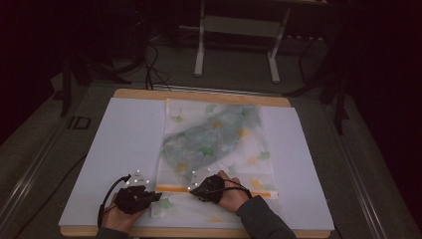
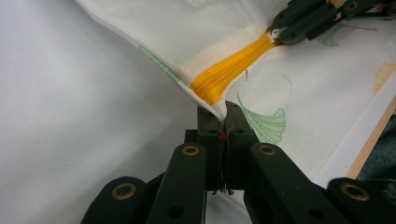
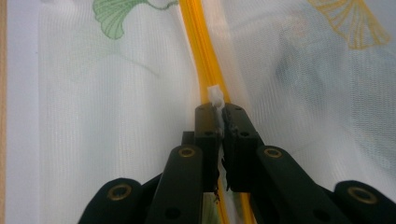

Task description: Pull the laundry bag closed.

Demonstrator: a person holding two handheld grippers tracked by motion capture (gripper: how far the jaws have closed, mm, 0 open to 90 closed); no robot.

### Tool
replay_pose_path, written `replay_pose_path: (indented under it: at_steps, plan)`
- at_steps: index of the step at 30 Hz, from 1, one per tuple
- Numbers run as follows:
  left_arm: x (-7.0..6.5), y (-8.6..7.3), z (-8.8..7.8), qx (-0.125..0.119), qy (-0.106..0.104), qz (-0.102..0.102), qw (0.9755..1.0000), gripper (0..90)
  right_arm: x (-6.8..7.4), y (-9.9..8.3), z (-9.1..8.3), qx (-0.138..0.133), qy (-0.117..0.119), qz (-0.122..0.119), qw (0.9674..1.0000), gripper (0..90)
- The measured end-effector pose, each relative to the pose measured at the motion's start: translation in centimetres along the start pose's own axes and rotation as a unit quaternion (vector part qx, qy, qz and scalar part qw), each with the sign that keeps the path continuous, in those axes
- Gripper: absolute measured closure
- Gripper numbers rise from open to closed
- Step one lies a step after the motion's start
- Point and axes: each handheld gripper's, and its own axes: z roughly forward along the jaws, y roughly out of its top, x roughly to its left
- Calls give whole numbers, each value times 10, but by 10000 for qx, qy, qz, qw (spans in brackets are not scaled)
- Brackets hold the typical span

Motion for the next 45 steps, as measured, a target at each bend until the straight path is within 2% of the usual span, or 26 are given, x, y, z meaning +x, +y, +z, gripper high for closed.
replay_pose_path:
  at_steps: [31,33,34,45]
  plan:
    - [0,0,-2,-28,-4,2,10000,881,-2,-10,-9,196,-30,-56,9998,862]
    - [0,0,-2,-34,-4,3,10000,881,-2,-11,-10,189,-28,-51,9998,867]
    - [0,0,-2,-34,5,2,10000,881,-3,-12,-10,194,-17,-39,9998,900]
    - [0,0,-2,-37,15,2,10000,881,-4,-13,-11,191,0,-36,9998,900]
